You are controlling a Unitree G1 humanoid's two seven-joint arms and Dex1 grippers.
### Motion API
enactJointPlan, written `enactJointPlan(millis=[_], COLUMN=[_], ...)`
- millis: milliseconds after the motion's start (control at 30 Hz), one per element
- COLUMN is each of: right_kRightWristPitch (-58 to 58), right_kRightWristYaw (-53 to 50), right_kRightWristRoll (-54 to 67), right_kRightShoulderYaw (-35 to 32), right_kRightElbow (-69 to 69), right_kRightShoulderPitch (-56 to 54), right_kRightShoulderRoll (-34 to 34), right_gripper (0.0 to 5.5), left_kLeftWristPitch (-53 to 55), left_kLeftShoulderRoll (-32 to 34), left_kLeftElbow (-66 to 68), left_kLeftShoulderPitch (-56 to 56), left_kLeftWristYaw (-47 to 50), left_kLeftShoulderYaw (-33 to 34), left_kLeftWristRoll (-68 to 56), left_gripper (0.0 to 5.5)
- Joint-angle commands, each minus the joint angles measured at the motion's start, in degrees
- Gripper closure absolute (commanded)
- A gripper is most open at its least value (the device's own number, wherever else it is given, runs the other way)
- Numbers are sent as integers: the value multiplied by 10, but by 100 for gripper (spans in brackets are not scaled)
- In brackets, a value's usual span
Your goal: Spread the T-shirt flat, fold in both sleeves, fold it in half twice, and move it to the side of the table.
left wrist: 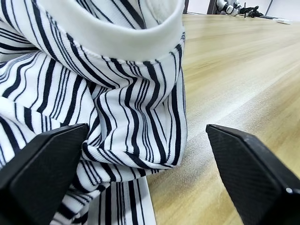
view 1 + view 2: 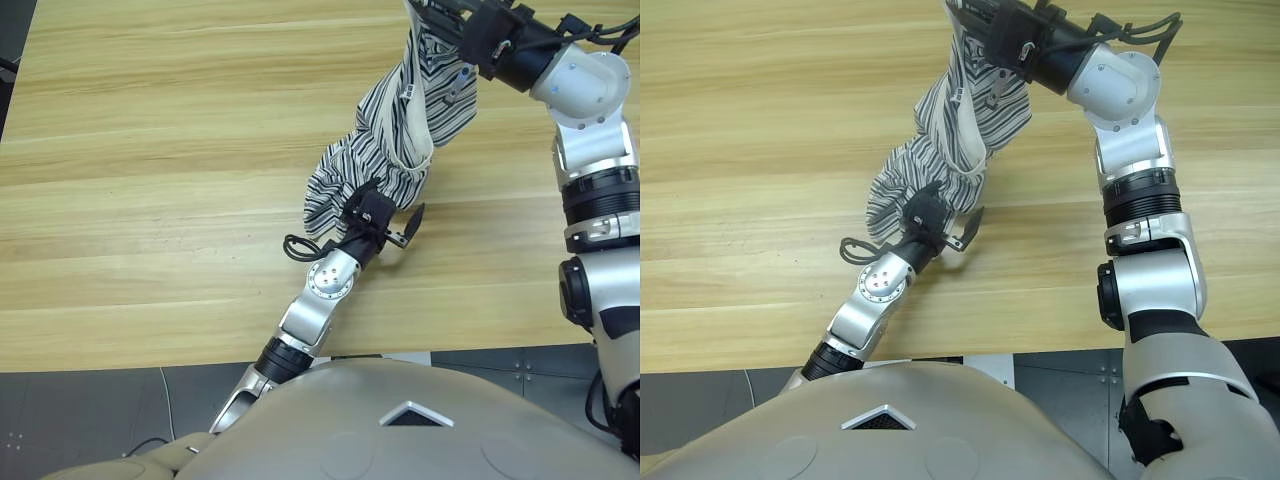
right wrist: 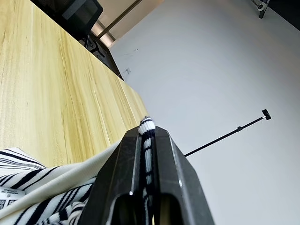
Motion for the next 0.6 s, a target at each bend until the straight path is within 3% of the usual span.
enactJointPlan(millis=[33, 300, 600], right_kRightWristPitch=[3, 12, 15], right_kRightWristYaw=[9, -4, -7], right_kRightWristRoll=[-2, -7, -9], right_kRightShoulderYaw=[0, -5, -3], right_kRightElbow=[-4, 5, 11], right_kRightShoulderPitch=[0, -16, -25], right_kRightShoulderRoll=[-3, 5, 12], right_gripper=[540, 540, 540], left_kLeftWristPitch=[0, -26, 12], left_kLeftShoulderRoll=[-75, -32, -49], left_kLeftElbow=[-34, -118, -102], left_kLeftShoulderPitch=[-3, 13, 22], left_kLeftWristYaw=[16, 60, 65], left_kLeftShoulderYaw=[-66, -81, -86], left_kLeftWristRoll=[16, 68, 27], left_gripper=[84, 84, 84])
